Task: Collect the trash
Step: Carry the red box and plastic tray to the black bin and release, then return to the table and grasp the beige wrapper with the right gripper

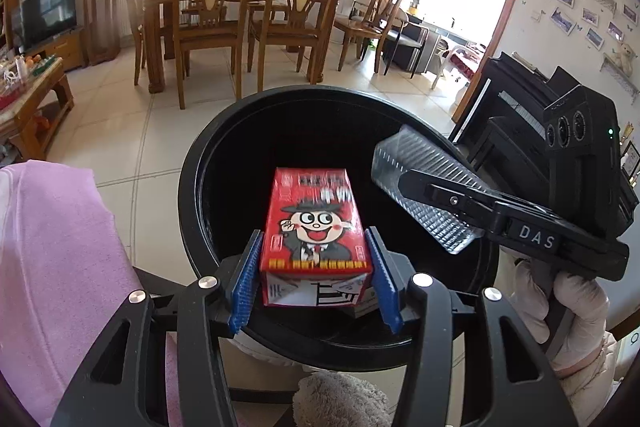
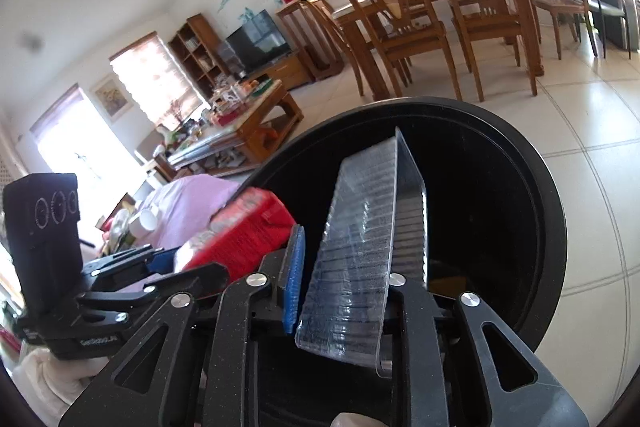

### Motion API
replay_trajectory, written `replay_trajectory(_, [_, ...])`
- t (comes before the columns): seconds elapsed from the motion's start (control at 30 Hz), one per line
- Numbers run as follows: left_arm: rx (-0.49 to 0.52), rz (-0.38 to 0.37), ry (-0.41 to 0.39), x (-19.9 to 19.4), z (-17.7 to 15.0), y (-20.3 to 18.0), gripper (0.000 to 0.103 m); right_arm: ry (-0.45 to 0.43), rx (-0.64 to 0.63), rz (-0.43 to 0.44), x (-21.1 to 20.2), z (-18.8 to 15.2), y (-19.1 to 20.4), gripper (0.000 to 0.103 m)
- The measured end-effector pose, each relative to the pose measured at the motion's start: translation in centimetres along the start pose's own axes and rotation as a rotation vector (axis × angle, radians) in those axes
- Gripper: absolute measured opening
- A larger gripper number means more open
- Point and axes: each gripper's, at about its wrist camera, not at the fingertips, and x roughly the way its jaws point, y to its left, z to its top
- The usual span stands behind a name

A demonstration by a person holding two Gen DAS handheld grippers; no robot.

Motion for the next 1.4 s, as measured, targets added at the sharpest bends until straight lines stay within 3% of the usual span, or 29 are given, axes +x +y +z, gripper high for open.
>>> replay_trajectory(0.17, [0.005,0.010,-0.004,-0.8,-0.2,-0.3,0.051,-0.005,-0.007,-0.008,-0.2,-0.6,0.6,0.040])
replay_trajectory(0.27, [-0.005,0.020,-0.020,-1.9,-0.4,-0.1,0.067,-0.003,-0.007,-0.012,-0.6,-0.8,1.1,0.059])
replay_trajectory(0.43, [-0.024,0.031,-0.064,-4.8,-1.2,0.6,0.071,0.023,-0.040,-0.071,-0.7,-1.0,2.5,0.064])
replay_trajectory(0.7, [-0.091,0.070,-0.161,-10.8,-3.1,4.0,0.074,0.015,-0.092,-0.053,-0.4,-1.1,7.0,0.069])
replay_trajectory(0.83, [-0.146,0.127,-0.205,-14.0,-4.3,7.2,0.078,0.023,-0.167,-0.020,1.0,-1.1,12.2,0.074])
replay_trajectory(0.9, [-0.186,0.161,-0.227,-15.6,-5.1,9.3,0.078,0.030,-0.201,0.002,2.0,-1.2,14.8,0.081])
replay_trajectory(1.17, [-0.424,0.358,-0.304,-23.1,-10.1,20.4,0.078,0.095,-0.328,0.104,7.5,-1.7,25.2,0.081])
replay_trajectory(1.4, [-0.621,0.550,-0.232,-25.9,-14.0,30.0,0.077,0.149,-0.444,0.172,11.7,-2.6,33.4,0.081])
